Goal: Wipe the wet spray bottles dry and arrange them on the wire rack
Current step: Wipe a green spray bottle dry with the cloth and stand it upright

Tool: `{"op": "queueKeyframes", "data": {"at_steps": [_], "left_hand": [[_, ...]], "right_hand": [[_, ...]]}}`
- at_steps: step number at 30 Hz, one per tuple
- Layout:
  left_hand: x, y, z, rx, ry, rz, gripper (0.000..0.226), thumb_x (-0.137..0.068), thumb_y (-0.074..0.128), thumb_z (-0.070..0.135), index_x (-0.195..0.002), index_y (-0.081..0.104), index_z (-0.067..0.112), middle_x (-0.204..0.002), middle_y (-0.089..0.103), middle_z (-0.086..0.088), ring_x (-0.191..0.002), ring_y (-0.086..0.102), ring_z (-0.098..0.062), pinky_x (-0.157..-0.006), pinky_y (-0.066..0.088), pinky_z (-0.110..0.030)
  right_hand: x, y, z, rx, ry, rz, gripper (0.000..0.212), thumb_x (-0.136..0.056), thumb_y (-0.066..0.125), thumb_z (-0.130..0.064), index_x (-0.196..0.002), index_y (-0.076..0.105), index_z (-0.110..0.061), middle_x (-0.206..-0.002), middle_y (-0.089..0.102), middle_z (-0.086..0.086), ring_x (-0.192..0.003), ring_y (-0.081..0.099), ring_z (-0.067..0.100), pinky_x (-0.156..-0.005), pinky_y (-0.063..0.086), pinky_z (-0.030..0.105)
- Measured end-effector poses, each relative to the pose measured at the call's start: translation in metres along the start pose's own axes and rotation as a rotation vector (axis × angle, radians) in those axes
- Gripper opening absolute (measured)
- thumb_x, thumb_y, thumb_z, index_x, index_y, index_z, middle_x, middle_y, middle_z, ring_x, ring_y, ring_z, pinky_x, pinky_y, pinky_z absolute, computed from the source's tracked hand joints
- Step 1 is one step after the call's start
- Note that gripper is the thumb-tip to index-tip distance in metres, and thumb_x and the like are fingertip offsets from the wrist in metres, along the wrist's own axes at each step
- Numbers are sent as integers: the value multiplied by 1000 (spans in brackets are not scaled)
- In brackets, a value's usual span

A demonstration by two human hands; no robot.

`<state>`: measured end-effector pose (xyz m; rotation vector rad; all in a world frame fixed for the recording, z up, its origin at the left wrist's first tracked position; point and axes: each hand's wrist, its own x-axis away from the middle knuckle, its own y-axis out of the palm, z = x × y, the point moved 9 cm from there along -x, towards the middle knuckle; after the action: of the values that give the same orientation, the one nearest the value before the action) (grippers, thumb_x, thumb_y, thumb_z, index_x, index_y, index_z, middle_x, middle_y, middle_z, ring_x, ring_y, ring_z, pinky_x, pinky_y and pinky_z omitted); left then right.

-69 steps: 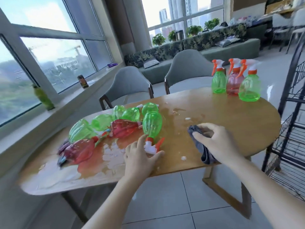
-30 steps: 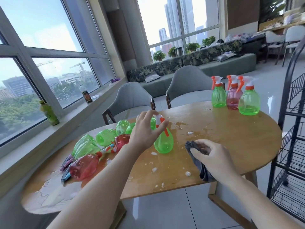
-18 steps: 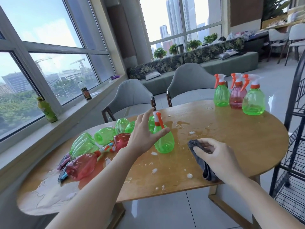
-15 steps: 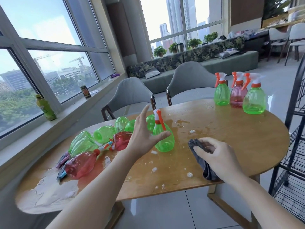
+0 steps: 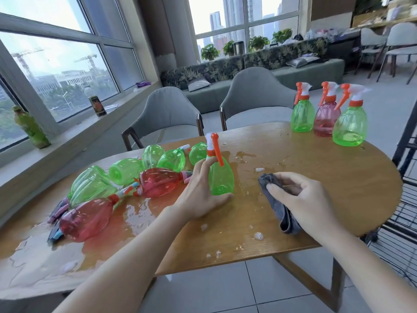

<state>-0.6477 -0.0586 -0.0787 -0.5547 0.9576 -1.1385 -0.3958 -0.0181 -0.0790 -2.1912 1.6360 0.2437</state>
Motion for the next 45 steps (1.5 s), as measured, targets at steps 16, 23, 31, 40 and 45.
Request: {"op": "queueKeyframes", "data": {"at_steps": [16, 23, 31, 40, 45], "left_hand": [[64, 32, 74, 410, -54, 8, 98, -78, 91, 12, -147, 30, 45, -147, 42, 28, -136, 40, 14, -107, 30, -8], [68, 37, 84, 465, -21, 0, 100, -78, 89, 4, -150, 35, 48, -149, 46, 30, -148, 41, -1, -123, 32, -30], [60, 33, 71, 523, -38, -32, 98, -80, 90, 1, -154, 41, 43, -150, 52, 27, -149, 41, 0, -125, 32, -35], [60, 33, 72, 560, -71, -65, 97, -82, 87, -2, -155, 41, 42, -148, 54, 22, -147, 44, -1, -127, 33, -38], [64, 36, 74, 642, -66, -113, 91, -88, 87, 11, -158, 38, 43, -159, 47, 18, -152, 39, -2, -129, 30, -48]], "right_hand": [[10, -25, -20, -24, -93, 0, 31, -92, 77, -23, -106, 71, -50, -104, 74, -27, -100, 70, 0, -88, 60, 33], [1, -12, -30, 20, -191, -31, 27, -95, 74, -25, -118, 75, -37, -111, 72, -22, -107, 69, 6, -92, 58, 45], [0, 13, -42, 184, -371, -127, 28, -98, 69, -31, -124, 74, -20, -115, 65, -11, -111, 63, 6, -90, 49, 18], [20, 15, -46, 316, -534, -172, 31, -94, 70, -25, -122, 75, -13, -110, 62, -1, -105, 58, -4, -89, 40, 8], [21, 9, -44, 308, -534, -153, 31, -94, 70, -24, -122, 75, -12, -111, 63, 0, -104, 59, -2, -86, 40, 8]]}}
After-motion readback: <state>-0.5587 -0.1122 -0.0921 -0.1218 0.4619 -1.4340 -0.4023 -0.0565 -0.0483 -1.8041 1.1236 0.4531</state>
